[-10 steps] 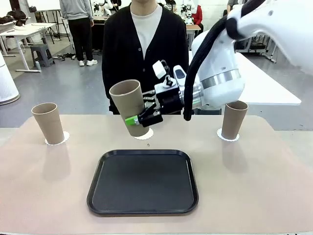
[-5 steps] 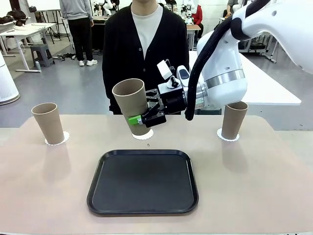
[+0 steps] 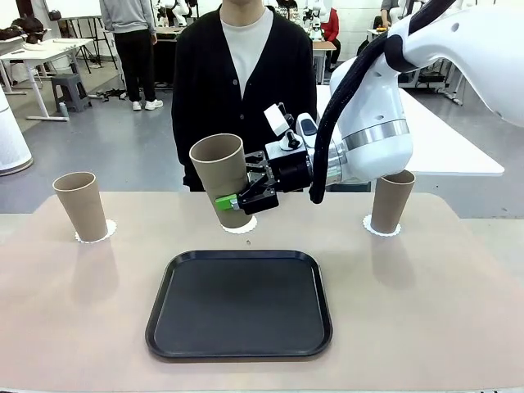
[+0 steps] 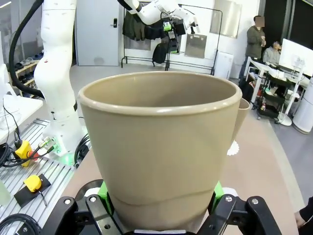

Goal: Place coasters on the table and set cups on them.
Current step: Take one Reusable plastic cup from the Flat Tray and place it on a coaster set by the human.

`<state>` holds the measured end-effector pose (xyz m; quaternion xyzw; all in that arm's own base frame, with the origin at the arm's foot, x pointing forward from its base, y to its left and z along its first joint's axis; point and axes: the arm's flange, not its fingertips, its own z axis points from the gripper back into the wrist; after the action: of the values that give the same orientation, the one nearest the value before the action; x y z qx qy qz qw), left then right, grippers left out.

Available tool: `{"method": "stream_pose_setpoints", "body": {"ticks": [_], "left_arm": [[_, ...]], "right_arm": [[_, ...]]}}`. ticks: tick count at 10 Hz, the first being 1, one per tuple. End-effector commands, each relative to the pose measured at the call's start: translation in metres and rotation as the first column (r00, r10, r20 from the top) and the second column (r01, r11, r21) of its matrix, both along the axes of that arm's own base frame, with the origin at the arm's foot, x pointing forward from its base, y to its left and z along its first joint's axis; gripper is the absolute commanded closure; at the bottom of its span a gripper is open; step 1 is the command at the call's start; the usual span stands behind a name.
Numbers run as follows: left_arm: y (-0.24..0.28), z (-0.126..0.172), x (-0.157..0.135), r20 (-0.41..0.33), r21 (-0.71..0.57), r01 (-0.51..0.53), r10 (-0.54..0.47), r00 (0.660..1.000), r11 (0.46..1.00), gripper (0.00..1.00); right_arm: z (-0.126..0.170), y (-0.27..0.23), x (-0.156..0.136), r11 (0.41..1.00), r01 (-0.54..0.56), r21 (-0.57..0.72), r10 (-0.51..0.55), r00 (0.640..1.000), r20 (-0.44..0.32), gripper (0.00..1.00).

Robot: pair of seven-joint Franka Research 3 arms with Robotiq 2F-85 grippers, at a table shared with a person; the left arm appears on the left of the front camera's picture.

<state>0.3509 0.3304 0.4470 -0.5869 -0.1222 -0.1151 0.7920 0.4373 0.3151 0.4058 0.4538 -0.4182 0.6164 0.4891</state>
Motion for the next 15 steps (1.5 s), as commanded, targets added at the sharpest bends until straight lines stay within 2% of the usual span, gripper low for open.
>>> {"method": "stream_pose_setpoints", "body": {"ticks": [1, 5, 9, 13, 14, 15], "left_arm": [[0.001, 0.002, -0.001, -0.009, 0.005, -0.006, 0.006, 1.0, 1.0, 0.0], [0.001, 0.002, -0.001, -0.009, 0.005, -0.006, 0.006, 1.0, 1.0, 0.0], [0.001, 0.002, -0.001, -0.009, 0.005, -0.006, 0.006, 1.0, 1.0, 0.0], [0.001, 0.002, -0.001, -0.009, 0.005, -0.006, 0.006, 1.0, 1.0, 0.0], [0.001, 0.002, -0.001, -0.009, 0.005, -0.006, 0.006, 1.0, 1.0, 0.0], [0.001, 0.002, -0.001, -0.009, 0.005, -0.006, 0.006, 1.0, 1.0, 0.0]], "right_arm": [[0.0, 0.0, 0.0, 1.0, 0.0, 0.0, 0.0, 1.0, 0.0, 0.17], [-0.02, -0.02, 0.082, 0.994, -0.009, 0.112, 0.012, 0.999, -0.031, 0.17], [-0.049, -0.019, 0.159, 0.99, 0.01, 0.14, 0.0, 0.998, -0.068, 0.17], [-0.061, -0.007, 0.181, 0.992, 0.005, 0.124, 0.004, 0.998, -0.071, 0.17], [-0.062, -0.007, 0.178, 0.996, 0.002, 0.093, 0.005, 0.997, -0.072, 0.17], [-0.064, -0.01, 0.171, 0.988, 0.021, 0.156, -0.011, 0.998, -0.061, 0.17]]}}
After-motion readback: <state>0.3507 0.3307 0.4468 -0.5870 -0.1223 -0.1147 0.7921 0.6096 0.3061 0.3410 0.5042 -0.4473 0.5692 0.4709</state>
